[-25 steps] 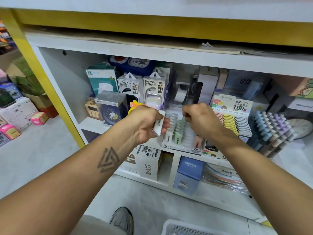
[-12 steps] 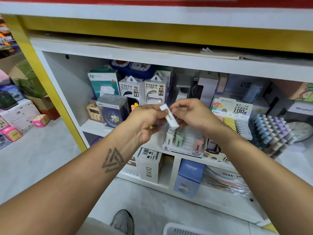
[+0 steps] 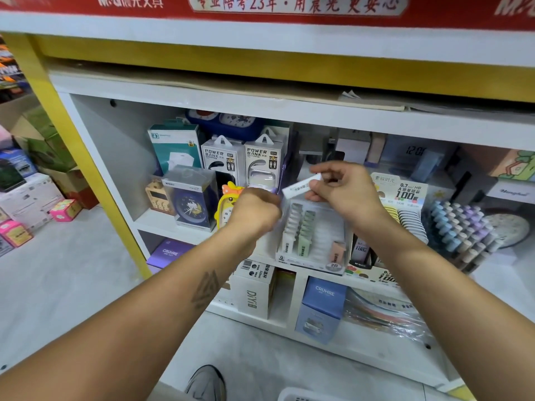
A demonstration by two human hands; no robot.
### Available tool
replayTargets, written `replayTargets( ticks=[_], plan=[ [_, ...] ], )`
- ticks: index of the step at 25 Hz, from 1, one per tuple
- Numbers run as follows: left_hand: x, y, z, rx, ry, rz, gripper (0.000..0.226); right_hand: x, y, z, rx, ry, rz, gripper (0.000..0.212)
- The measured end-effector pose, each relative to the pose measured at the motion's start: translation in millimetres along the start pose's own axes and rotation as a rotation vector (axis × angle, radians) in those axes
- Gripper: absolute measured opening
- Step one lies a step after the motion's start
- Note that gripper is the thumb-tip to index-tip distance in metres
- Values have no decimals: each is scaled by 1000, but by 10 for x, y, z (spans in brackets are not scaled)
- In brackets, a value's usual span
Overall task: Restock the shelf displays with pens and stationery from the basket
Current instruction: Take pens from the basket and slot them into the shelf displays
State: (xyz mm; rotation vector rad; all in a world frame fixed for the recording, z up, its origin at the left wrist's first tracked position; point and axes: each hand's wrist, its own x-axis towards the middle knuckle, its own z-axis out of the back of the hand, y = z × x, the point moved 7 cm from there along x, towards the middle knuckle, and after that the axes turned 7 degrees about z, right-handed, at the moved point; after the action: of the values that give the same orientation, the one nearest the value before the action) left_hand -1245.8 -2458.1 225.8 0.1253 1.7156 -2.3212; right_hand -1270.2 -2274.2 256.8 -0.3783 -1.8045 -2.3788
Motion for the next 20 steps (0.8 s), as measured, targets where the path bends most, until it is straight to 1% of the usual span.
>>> replayTargets(
  ticks=[1, 2, 3, 5, 6, 8, 10, 12, 16, 18, 20],
  plan=[
    [-23, -68, -52, 307, -19, -156, 25, 54, 28, 79, -192, -66, 77, 23],
    [-68, -106, -148, 553, 1, -286, 33, 102, 53, 139, -380, -122, 145, 23],
    [-114, -112, -252, 712, 48, -381, 40, 140, 68, 162, -528, -148, 195, 22],
    [-191, -54, -441, 902, 154, -483, 46, 209, 21, 74, -694, -89, 242, 19],
    [-215, -15, -514, 982, 195, -500, 48, 237, -29, -13, -750, -29, 252, 17],
    [-214, 74, -598, 1117, 253, -480, 50, 265, -128, -203, -850, 85, 278, 17],
    [-198, 107, -608, 1180, 267, -456, 50, 273, -203, -350, -908, 168, 306, 16],
    [-194, 105, -608, 1197, 276, -441, 49, 284, -282, -409, -930, 220, 288, 14],
    [-188, 102, -605, 1202, 296, -410, 53, 292, -333, -386, -945, 262, 278, 9],
    [-195, 100, -618, 1202, 295, -413, 53, 292, -331, -404, -971, 305, 284, 15],
    [-195, 92, -627, 1203, 284, -430, 50, 288, -357, -493, -1044, 404, 271, 29]
  ],
)
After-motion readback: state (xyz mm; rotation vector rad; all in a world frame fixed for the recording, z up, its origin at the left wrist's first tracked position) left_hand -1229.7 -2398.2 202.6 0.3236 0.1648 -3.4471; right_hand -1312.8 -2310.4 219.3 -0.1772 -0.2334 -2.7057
